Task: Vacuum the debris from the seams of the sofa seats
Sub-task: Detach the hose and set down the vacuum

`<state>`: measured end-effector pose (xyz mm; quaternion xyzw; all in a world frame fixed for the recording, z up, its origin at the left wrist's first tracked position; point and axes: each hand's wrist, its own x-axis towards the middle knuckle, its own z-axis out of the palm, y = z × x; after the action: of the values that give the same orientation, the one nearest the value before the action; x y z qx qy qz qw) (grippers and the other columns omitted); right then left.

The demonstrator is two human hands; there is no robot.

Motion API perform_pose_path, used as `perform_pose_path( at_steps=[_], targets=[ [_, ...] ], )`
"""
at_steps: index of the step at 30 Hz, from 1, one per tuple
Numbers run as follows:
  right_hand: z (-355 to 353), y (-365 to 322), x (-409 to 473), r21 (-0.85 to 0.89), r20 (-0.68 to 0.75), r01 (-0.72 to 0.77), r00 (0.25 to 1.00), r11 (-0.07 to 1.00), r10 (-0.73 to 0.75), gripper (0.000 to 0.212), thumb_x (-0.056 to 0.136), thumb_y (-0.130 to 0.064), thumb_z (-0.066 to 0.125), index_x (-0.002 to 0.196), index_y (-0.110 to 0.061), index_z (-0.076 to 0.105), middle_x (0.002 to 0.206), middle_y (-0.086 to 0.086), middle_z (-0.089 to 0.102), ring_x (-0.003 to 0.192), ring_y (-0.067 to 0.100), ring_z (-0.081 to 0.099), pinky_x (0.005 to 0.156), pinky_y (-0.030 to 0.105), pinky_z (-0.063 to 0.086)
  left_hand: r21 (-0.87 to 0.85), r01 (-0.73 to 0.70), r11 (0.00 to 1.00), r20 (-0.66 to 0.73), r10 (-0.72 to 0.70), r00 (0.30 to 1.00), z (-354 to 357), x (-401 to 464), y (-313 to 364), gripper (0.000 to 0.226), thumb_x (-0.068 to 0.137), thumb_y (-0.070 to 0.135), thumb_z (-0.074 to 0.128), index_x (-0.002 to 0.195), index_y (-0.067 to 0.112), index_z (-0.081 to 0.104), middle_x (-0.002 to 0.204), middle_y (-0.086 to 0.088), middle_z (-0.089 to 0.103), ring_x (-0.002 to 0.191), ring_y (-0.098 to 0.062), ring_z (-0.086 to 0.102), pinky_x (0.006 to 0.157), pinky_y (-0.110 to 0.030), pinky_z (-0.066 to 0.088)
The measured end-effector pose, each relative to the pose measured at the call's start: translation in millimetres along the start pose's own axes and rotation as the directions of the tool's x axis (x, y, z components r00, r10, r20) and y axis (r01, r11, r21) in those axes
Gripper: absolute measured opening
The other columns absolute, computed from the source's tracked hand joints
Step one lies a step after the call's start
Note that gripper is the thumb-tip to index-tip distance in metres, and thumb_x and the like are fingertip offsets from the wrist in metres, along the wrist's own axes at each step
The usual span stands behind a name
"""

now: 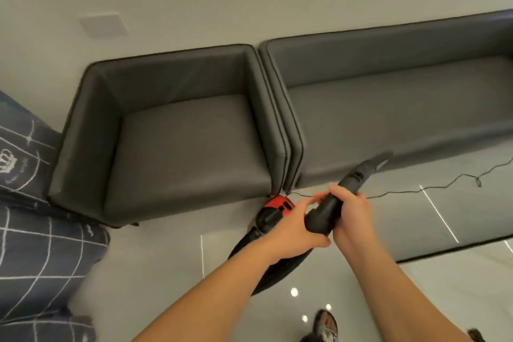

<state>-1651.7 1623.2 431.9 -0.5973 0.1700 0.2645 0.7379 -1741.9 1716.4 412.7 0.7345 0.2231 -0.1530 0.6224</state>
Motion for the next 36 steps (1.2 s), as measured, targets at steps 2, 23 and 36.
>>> perform_pose_path(
  at_steps=[2, 23, 36],
  targets=[
    [-43, 2, 31, -0.024, 0.090, -0.143, 0.985, 0.989, 0.145, 0.011, 0.092, -0.007, 0.060, 0.102, -0.001, 0.059, 0.082, 0.018, 0.067, 0.084, 0.032, 0.066, 0.082, 0.043, 0.053, 0.069, 0.082, 0.994, -0.074, -0.077, 0.994, 38, 24, -2, 0.081, 0.066, 0.028, 0.077, 0.139, 0.039, 0.044, 0.119, 0.005, 0.065, 0.103, -0.014, 0.067, 0.093, -0.041, 0.057],
    [-172, 259, 350, -0.034, 0.074, -0.544, 0.835, 0.838, 0.545, 0.015, 0.101, -0.012, 0.060, 0.113, -0.007, 0.066, 0.108, 0.018, 0.076, 0.102, 0.028, 0.072, 0.083, 0.041, 0.057, 0.705, 0.301, 0.642, -0.318, -0.092, 0.943, 97, 306, -301, 0.094, 0.067, 0.077, 0.063, 0.147, 0.041, 0.026, 0.146, 0.002, 0.041, 0.141, -0.022, 0.033, 0.119, -0.044, 0.024],
    [-213, 378, 430, -0.474, 0.106, -0.410, 0.852, 0.779, 0.513, 0.019, 0.100, -0.013, 0.057, 0.114, -0.006, 0.067, 0.102, 0.015, 0.077, 0.094, 0.031, 0.075, 0.090, 0.046, 0.061, 0.693, 0.410, 0.593, -0.321, -0.254, 0.912, 42, 408, -457, 0.069, 0.067, 0.083, 0.058, 0.114, 0.035, 0.074, 0.132, 0.001, 0.042, 0.132, -0.024, 0.030, 0.111, -0.039, 0.035]
  ],
)
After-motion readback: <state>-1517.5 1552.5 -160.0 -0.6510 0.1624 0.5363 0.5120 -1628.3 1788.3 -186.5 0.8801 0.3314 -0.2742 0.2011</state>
